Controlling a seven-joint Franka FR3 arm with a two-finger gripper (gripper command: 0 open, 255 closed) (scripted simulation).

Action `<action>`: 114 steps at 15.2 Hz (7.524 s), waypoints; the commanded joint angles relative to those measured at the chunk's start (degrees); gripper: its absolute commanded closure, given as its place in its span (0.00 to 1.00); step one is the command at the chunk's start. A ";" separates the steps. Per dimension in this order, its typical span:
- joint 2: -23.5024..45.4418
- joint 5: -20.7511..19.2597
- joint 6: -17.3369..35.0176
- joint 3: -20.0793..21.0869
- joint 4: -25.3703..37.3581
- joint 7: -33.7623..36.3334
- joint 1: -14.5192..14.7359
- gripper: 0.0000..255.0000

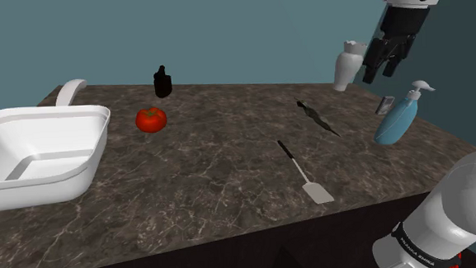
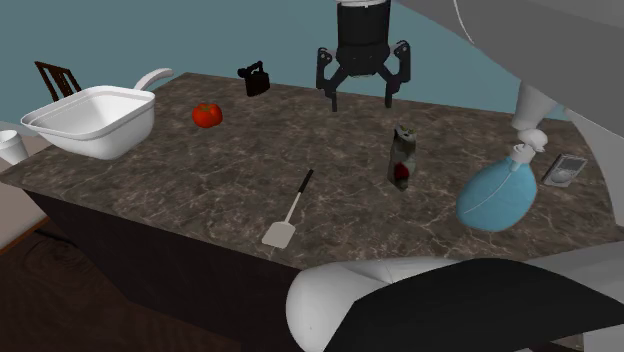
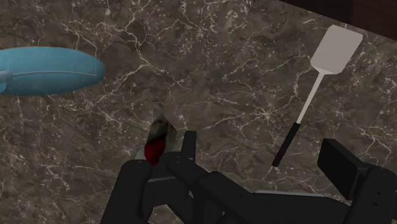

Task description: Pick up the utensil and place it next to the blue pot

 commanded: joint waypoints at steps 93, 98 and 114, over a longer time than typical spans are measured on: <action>8.93 11.28 16.73 13.90 -2.53 27.79 0.58 1.00; 17.55 11.69 18.46 19.64 4.69 34.04 0.78 1.00; 54.58 -4.36 15.07 35.59 40.61 58.51 5.36 1.00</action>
